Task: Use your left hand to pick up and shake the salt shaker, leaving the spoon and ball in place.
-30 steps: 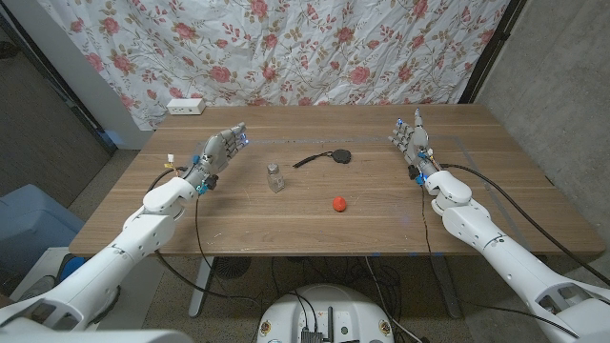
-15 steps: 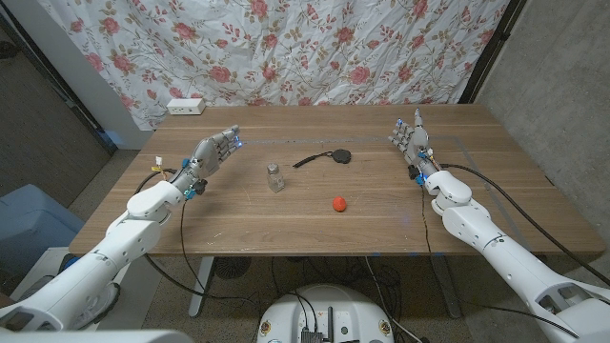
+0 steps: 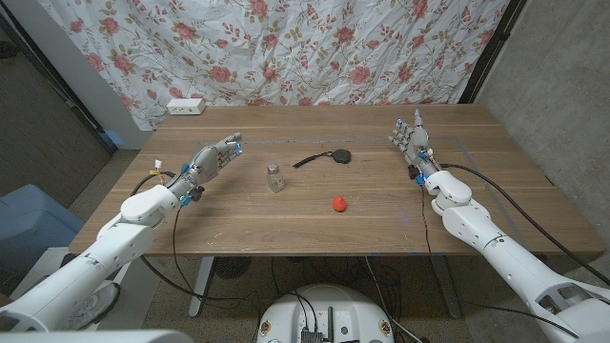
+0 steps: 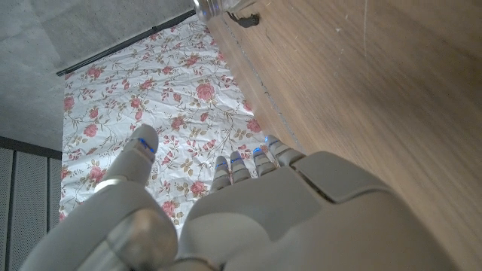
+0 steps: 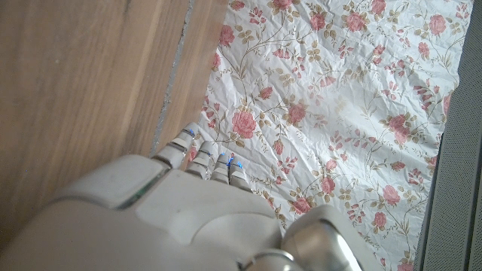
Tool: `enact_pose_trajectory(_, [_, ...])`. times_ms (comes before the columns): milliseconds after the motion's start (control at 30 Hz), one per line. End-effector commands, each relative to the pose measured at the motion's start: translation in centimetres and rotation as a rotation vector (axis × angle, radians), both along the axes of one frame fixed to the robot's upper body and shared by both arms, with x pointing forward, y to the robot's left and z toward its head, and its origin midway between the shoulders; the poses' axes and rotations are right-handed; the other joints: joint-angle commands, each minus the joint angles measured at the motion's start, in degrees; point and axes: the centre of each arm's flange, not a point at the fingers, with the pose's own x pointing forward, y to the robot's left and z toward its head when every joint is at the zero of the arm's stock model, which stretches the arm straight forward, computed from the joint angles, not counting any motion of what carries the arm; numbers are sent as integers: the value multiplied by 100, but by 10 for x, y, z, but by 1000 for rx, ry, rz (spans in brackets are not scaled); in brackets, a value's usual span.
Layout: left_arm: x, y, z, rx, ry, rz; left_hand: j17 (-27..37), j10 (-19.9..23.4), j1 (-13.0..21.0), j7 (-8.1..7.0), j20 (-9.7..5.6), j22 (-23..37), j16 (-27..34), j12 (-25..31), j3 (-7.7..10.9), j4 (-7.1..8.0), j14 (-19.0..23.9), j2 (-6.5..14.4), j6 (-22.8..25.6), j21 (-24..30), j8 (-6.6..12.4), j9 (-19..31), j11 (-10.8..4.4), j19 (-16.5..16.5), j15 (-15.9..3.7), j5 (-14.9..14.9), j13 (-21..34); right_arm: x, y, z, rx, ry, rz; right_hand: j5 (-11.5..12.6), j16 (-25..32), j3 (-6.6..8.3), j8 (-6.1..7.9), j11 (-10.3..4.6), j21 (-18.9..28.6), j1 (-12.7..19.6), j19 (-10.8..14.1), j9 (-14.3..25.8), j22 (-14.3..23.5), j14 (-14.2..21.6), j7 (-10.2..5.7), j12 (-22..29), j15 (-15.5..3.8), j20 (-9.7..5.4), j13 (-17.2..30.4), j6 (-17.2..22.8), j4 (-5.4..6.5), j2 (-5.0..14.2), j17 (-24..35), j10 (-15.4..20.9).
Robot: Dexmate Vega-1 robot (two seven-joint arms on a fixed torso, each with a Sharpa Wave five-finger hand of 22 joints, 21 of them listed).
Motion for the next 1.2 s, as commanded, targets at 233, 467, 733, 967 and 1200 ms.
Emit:
enact_pose_trajectory(233, [-7,-11,-6,142,-40,-40,26,-224,291,-36,7,15,-1,-21,138,13,-213,-38,-246,-20,-3,17,-48,-371,-214,56,27,0,0,0,0,0,0,32,30,-20,23,6,48,-14,37,15,28,-27,45,31,-190,8,36,1,25,558,22,-56])
enact_pose_trajectory(467, [-5,-17,-7,179,-65,-54,26,-336,386,-36,-4,14,-9,-31,172,16,-319,-67,-369,-19,-9,17,-27,-510,-178,59,27,0,0,0,0,0,0,32,30,-21,22,4,48,-14,38,15,28,-29,41,33,-197,9,39,-1,25,559,26,-53])
enact_pose_trajectory(733, [0,-25,-11,246,-82,-66,27,-469,509,-55,4,15,-10,-30,214,19,-457,-106,-515,-25,-6,17,-27,-752,-167,54,28,0,0,0,0,0,0,33,33,-22,22,8,49,-14,38,16,28,-23,46,28,-193,12,43,-1,25,559,31,-65])
enact_pose_trajectory(967, [6,-38,-14,316,-107,-89,29,-553,588,-28,55,18,-6,-26,238,22,-554,-135,-595,-22,1,18,1,-900,-170,48,28,0,0,0,0,0,0,33,30,-24,23,2,50,-14,38,16,28,-31,47,30,-196,14,47,1,25,558,36,-58])
enact_pose_trajectory(1200, [9,-45,-18,344,-111,-92,29,-566,634,-23,74,20,5,-10,251,23,-578,-154,-618,-9,13,17,3,-958,-178,44,28,0,0,0,0,0,0,33,33,-25,22,1,51,-13,39,16,28,-25,46,32,-190,12,51,-4,25,558,40,-51])
